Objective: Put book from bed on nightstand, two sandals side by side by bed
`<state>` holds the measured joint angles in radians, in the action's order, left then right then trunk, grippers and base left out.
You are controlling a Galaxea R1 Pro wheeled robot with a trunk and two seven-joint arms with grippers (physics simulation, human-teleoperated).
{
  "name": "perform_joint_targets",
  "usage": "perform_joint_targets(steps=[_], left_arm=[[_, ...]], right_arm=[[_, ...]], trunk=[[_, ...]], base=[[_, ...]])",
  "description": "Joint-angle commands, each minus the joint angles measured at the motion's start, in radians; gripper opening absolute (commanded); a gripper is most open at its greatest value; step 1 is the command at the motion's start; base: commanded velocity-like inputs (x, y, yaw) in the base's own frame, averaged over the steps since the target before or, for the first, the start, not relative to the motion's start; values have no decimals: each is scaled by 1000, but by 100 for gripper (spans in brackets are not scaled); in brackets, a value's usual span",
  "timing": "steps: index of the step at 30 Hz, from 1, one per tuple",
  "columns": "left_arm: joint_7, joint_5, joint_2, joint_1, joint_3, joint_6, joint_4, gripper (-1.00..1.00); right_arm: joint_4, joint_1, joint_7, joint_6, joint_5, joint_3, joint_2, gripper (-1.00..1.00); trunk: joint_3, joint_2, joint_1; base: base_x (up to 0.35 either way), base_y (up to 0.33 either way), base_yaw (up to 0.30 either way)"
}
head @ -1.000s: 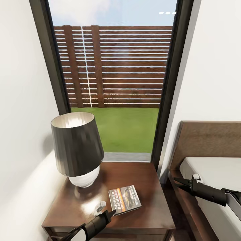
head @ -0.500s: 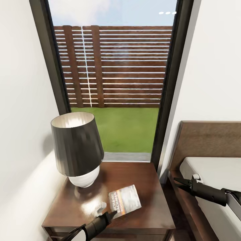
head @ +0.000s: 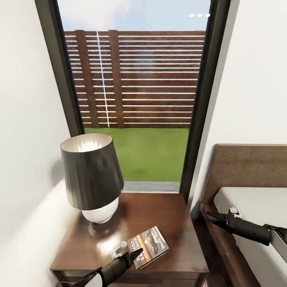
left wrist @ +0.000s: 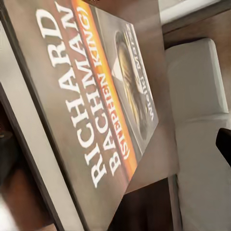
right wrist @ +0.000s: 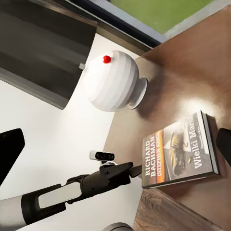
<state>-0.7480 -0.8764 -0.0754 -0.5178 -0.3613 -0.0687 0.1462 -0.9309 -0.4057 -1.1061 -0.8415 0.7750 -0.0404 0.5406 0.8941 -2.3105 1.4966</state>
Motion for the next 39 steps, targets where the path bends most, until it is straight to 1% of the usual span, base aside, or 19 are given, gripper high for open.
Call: perform_joint_targets(steps=[1, 11, 15, 25, 36, 39], left_arm=[[-3, -10, 0, -1, -4, -7, -1, 100], [-4, -10, 0, -1, -4, -8, -1, 100], [-3, -10, 0, -1, -4, -8, 0, 100], [-4, -10, 0, -1, -4, -8, 0, 100], [-4, -9, 0, -1, -4, -8, 1, 100], [-4, -9, 0, -1, -4, -8, 1, 100]], right_arm=[[0, -1, 0, -5, 6, -3, 1, 100], [1, -1, 0, -5, 6, -3, 1, 100], [1, -1, 1, -5, 6, -3, 1, 100], [1, -1, 0, -5, 6, -3, 1, 100], [1, -1, 0, -5, 6, -3, 1, 100], [1, -1, 0, -5, 6, -3, 1, 100]], trunk=[[1, 0, 0], [1, 0, 0], [-12, 28, -16], [-12, 28, -16], [-46, 105, -58], [-46, 105, -58]], base=[[0, 0, 0], [0, 0, 0], [0, 0, 0], [0, 0, 0], [0, 0, 0], [0, 0, 0]])
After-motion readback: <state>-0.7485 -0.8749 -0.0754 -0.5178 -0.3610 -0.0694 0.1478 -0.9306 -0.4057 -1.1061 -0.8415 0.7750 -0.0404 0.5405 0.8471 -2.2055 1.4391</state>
